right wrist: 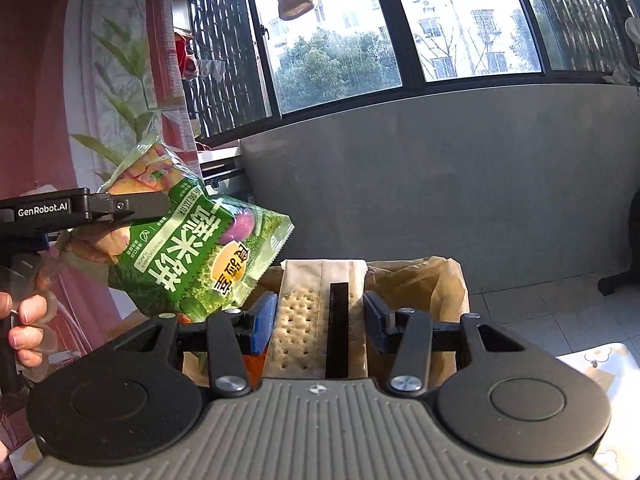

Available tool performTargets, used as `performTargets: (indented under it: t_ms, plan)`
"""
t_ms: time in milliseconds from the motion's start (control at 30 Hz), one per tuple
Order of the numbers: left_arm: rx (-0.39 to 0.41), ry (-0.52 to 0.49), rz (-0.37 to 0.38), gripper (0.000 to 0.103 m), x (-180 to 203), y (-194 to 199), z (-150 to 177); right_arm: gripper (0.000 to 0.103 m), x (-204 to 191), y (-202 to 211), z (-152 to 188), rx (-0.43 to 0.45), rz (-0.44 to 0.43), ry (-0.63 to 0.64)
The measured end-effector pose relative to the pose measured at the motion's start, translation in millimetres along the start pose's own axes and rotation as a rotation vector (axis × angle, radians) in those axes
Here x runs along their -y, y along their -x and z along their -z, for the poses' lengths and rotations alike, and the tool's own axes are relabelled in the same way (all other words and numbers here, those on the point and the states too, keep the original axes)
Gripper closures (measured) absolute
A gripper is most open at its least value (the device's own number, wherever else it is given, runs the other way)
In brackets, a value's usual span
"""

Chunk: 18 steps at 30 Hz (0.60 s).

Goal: Organize snacks
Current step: 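Carry the chip bag and cracker packet over the box and open both tools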

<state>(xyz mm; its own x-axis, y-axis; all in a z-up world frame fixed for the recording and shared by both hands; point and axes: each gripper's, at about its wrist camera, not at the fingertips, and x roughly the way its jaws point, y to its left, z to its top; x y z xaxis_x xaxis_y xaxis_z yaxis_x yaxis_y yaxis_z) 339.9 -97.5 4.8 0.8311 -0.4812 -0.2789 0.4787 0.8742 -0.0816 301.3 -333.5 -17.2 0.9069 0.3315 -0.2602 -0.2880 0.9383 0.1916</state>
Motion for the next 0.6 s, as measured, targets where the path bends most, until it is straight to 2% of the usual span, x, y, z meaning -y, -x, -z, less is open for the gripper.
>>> performTargets:
  t_ms: [133, 200, 233, 267, 300, 433, 600]
  plan:
    - [-0.073, -0.034, 0.075, 0.047, 7.6, -27.8, 8.9, 0.052, 8.6, -9.9, 3.7, -0.033, 0.037, -0.001]
    - [-0.100, -0.046, 0.100, 0.040, 11.3, -35.0, 14.4, 0.051, 11.3, -8.3, 4.1, -0.029, 0.066, -0.002]
    - [-0.106, -0.051, 0.099, 0.038, 12.4, -36.7, 15.4, 0.045, 11.9, -5.8, 4.5, -0.025, 0.072, -0.002]
    - [-0.107, -0.052, 0.091, 0.032, 12.7, -37.5, 16.4, 0.043, 11.6, -2.9, 4.5, -0.020, 0.074, -0.003]
    - [-0.106, -0.047, 0.084, 0.031, 10.5, -37.5, 16.3, 0.042, 10.4, -0.3, 4.2, -0.018, 0.076, -0.001]
    - [-0.095, -0.017, 0.085, 0.031, -2.6, -20.1, 15.6, 0.042, 2.7, 11.6, 5.4, -0.012, 0.086, 0.011]
    - [-0.095, 0.010, 0.040, 0.031, -17.3, 10.1, 16.5, 0.042, -9.9, 27.3, 13.6, -0.016, 0.091, -0.003]
